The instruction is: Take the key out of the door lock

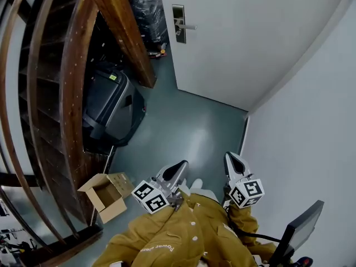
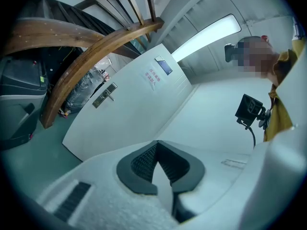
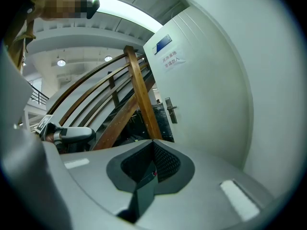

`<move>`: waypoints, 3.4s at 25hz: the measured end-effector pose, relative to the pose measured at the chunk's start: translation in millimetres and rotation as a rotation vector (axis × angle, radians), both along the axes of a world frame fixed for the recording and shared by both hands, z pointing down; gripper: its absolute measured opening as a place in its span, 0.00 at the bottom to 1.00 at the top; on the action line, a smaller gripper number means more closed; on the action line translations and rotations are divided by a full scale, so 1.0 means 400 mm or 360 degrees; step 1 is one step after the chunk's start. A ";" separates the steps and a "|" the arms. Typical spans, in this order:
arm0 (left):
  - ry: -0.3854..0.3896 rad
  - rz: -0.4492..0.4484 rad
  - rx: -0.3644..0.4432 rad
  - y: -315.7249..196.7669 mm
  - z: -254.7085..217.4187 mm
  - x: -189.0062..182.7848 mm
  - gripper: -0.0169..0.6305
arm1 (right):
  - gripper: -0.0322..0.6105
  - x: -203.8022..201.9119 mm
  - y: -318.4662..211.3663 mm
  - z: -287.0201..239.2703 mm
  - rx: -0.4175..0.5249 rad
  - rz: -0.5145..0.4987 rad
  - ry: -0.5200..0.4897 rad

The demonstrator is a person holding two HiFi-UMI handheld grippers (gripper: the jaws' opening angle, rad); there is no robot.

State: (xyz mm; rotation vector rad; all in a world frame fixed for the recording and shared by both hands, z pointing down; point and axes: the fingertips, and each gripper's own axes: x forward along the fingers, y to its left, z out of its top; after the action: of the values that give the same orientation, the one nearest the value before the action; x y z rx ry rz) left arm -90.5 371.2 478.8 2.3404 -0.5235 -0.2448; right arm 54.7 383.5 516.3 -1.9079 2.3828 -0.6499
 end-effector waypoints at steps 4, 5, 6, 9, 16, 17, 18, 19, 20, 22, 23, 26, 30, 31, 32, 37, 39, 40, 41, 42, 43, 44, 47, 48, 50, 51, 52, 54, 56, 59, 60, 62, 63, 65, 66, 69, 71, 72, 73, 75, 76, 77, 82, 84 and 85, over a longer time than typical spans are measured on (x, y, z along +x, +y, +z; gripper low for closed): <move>0.0016 -0.0067 -0.0016 -0.060 0.006 0.001 0.02 | 0.06 -0.005 -0.060 -0.004 0.0008 -0.0065 -0.0026; 0.0018 -0.0074 -0.0019 -0.080 0.008 0.004 0.02 | 0.06 -0.007 -0.084 -0.005 0.0007 -0.0083 -0.0022; 0.0020 -0.0081 -0.0025 -0.103 0.013 0.008 0.02 | 0.06 -0.006 -0.110 -0.003 0.0001 -0.0097 -0.0016; 0.0034 -0.0105 -0.0048 -0.194 0.034 0.027 0.02 | 0.06 0.003 -0.199 0.011 -0.0013 -0.0131 -0.0015; 0.0091 -0.0154 -0.0023 -0.516 0.012 0.057 0.02 | 0.06 0.027 -0.500 -0.003 0.0008 -0.0220 -0.0027; 0.0095 -0.0157 -0.0019 -0.566 0.004 0.062 0.02 | 0.06 0.032 -0.550 -0.008 0.0009 -0.0221 -0.0025; 0.0097 -0.0154 -0.0014 -0.614 -0.006 0.065 0.02 | 0.06 0.035 -0.599 -0.014 0.0012 -0.0219 -0.0022; 0.0093 -0.0146 -0.0008 -0.654 -0.016 0.067 0.02 | 0.06 0.035 -0.642 -0.021 0.0018 -0.0217 -0.0022; 0.0086 -0.0137 -0.0002 -0.688 -0.023 0.068 0.02 | 0.06 0.033 -0.679 -0.029 0.0025 -0.0218 -0.0025; 0.0076 -0.0135 -0.0006 -0.751 -0.030 0.067 0.02 | 0.06 0.028 -0.744 -0.038 0.0025 -0.0225 -0.0037; 0.0076 -0.0144 -0.0016 -0.783 -0.030 0.066 0.02 | 0.06 0.027 -0.775 -0.039 0.0019 -0.0231 -0.0041; 0.0073 -0.0173 -0.0051 -0.872 -0.025 0.074 0.02 | 0.06 0.035 -0.859 -0.041 0.0003 -0.0256 -0.0041; 0.0059 -0.0206 -0.0090 -0.990 -0.008 0.102 0.02 | 0.06 0.073 -0.976 -0.025 -0.0023 -0.0279 -0.0051; 0.0055 -0.0216 -0.0101 -1.021 -0.004 0.110 0.02 | 0.06 0.084 -1.008 -0.022 -0.0027 -0.0288 -0.0047; 0.0050 -0.0226 -0.0111 -1.051 0.001 0.121 0.02 | 0.06 0.097 -1.040 -0.019 -0.0029 -0.0298 -0.0033; 0.0031 -0.0270 -0.0126 -1.220 0.005 0.193 0.02 | 0.06 0.156 -1.231 -0.006 -0.0011 -0.0387 0.0147; 0.0027 -0.0273 -0.0126 -1.281 0.001 0.228 0.02 | 0.06 0.173 -1.302 -0.017 0.0020 -0.0421 0.0201; 0.0029 -0.0278 -0.0128 -1.307 -0.002 0.243 0.02 | 0.06 0.178 -1.334 -0.025 0.0038 -0.0441 0.0225; 0.0031 -0.0284 -0.0129 -1.330 -0.005 0.257 0.02 | 0.06 0.182 -1.363 -0.032 0.0053 -0.0463 0.0245; 0.0034 -0.0293 -0.0132 -1.350 -0.008 0.270 0.02 | 0.06 0.186 -1.389 -0.039 0.0065 -0.0488 0.0260; 0.0037 -0.0302 -0.0133 -1.368 -0.011 0.281 0.03 | 0.06 0.188 -1.414 -0.045 0.0075 -0.0512 0.0270; 0.0039 -0.0311 -0.0132 -1.384 -0.013 0.291 0.03 | 0.06 0.190 -1.437 -0.050 0.0086 -0.0534 0.0280; 0.0035 -0.0344 -0.0119 -1.417 -0.013 0.313 0.03 | 0.06 0.194 -1.486 -0.060 0.0134 -0.0585 0.0330; 0.0033 -0.0354 -0.0116 -1.423 -0.011 0.319 0.02 | 0.13 0.194 -1.495 -0.061 0.0148 -0.0601 0.0353; 0.0035 -0.0371 -0.0113 -1.436 -0.008 0.331 0.03 | 0.22 0.197 -1.514 -0.066 0.0176 -0.0630 0.0406; 0.0040 -0.0378 -0.0113 -1.443 -0.008 0.337 0.03 | 0.22 0.198 -1.524 -0.071 0.0190 -0.0640 0.0425; 0.0045 -0.0385 -0.0114 -1.448 -0.008 0.342 0.03 | 0.23 0.199 -1.530 -0.075 0.0200 -0.0646 0.0432; 0.0053 -0.0396 -0.0125 -1.449 -0.005 0.351 0.03 | 0.24 0.203 -1.535 -0.083 0.0208 -0.0649 0.0434; 0.0060 -0.0404 -0.0144 -1.453 0.006 0.357 0.03 | 0.24 0.208 -1.546 -0.094 0.0232 -0.0643 0.0464; 0.0084 -0.0430 -0.0187 -1.470 0.020 0.347 0.03 | 0.29 0.206 -1.576 -0.108 0.0340 -0.0649 0.0515; 0.0090 -0.0441 -0.0194 -1.474 0.019 0.340 0.02 | 0.29 0.207 -1.582 -0.106 0.0352 -0.0654 0.0535; 0.0099 -0.0456 -0.0188 -1.482 0.011 0.325 0.03 | 0.31 0.206 -1.597 -0.097 0.0344 -0.0672 0.0600; 0.0102 -0.0460 -0.0181 -1.486 0.005 0.318 0.02 | 0.33 0.205 -1.606 -0.089 0.0325 -0.0683 0.0629; 0.0108 -0.0458 -0.0170 -1.492 -0.005 0.309 0.03 | 0.37 0.206 -1.627 -0.071 0.0248 -0.0691 0.0642; 0.0111 -0.0454 -0.0165 -1.493 -0.010 0.307 0.03 | 0.41 0.208 -1.638 -0.065 0.0218 -0.0688 0.0647; 0.0131 -0.0448 -0.0154 -1.494 -0.024 0.300 0.03 | 0.41 0.210 -1.671 -0.048 0.0213 -0.0701 0.0768; 0.0147 -0.0447 -0.0154 -1.496 -0.029 0.297 0.03 | 0.42 0.204 -1.694 -0.020 0.0206 -0.0747 0.0874; 0.0150 -0.0445 -0.0154 -1.496 -0.030 0.297 0.03 | 0.43 0.203 -1.706 -0.004 0.0194 -0.0771 0.0918; 0.0153 -0.0443 -0.0152 -1.496 -0.030 0.297 0.03 | 0.44 0.202 -1.719 0.011 0.0180 -0.0791 0.0955; 0.0160 -0.0444 -0.0152 -1.496 -0.030 0.295 0.03 | 0.44 0.204 -1.746 0.040 0.0149 -0.0822 0.1005; 0.0165 -0.0448 -0.0153 -1.496 -0.030 0.293 0.02 | 0.44 0.204 -1.756 0.052 0.0132 -0.0834 0.1013; 0.0170 -0.0452 -0.0154 -1.496 -0.031 0.290 0.03 | 0.42 0.205 -1.764 0.062 0.0115 -0.0847 0.1012; 0.0234 -0.0453 -0.0187 -1.502 -0.030 0.288 0.03 | 0.33 0.200 -1.770 0.084 0.0093 -0.0951 0.0948; 0.0276 -0.0455 -0.0220 -1.508 -0.023 0.285 0.03 | 0.27 0.194 -1.765 0.084 0.0118 -0.0980 0.0927; 0.0289 -0.0454 -0.0232 -1.512 -0.018 0.283 0.03 | 0.26 0.193 -1.763 0.083 0.0129 -0.0986 0.0924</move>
State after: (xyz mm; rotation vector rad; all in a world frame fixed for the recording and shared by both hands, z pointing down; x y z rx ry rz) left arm 22.6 -233.5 471.5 2.0742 -0.7580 -0.5289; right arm 131.8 -321.7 549.5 -1.4445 3.3352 0.0358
